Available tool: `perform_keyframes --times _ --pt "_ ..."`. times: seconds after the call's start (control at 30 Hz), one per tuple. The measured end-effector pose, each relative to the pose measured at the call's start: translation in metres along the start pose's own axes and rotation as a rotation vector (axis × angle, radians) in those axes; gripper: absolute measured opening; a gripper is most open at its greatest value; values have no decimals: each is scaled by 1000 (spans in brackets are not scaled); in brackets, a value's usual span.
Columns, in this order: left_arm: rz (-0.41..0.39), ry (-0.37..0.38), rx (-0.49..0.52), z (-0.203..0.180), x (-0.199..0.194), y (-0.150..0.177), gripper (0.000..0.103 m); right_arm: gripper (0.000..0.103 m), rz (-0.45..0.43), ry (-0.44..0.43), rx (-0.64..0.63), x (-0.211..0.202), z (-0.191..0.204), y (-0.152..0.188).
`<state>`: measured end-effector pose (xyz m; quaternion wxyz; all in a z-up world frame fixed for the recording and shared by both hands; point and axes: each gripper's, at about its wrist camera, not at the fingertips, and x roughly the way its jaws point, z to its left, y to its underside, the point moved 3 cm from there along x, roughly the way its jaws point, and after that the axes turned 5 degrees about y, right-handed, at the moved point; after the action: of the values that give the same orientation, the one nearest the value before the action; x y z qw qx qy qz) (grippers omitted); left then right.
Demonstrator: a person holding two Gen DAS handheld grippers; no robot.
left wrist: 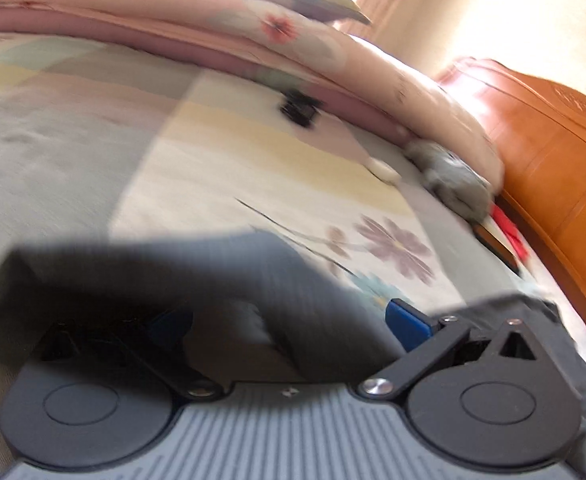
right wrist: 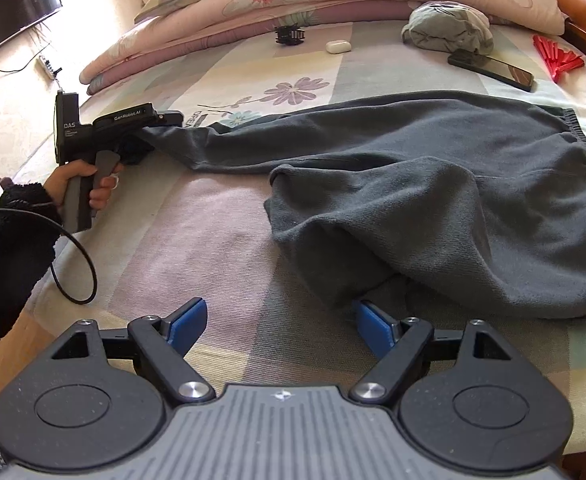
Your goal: Fold clothes
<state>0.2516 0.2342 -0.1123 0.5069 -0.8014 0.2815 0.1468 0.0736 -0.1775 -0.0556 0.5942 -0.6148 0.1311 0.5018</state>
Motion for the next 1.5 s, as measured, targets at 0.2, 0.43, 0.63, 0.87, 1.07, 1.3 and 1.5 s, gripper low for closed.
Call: perform_keyframes --times 0.2,0.43,0.63,0.87,1.07,1.3,1.5 --pt "-171 -245 8 27 -24 -24 102 85 0 10 11 0 -5 0" --pt "-294 -353 -8 57 -82 -44 102 85 10 2 10 4 -5 0" --pt "-212 -438 12 72 -100 -41 102 85 8 -2 -4 5 2 -1" --pt "-132 -315 58 44 -92 -29 102 85 3 -5 -24 4 10 -3" --pt "14 -231 219 3 -50 -1 102 85 -1 -2 -47 2 18 -4" --pt "84 -256 130 25 -53 19 102 85 -8 10 -33 -2 15 -4" --pt "55 -243 53 35 -89 12 102 85 -9 -9 -38 1 18 -5"
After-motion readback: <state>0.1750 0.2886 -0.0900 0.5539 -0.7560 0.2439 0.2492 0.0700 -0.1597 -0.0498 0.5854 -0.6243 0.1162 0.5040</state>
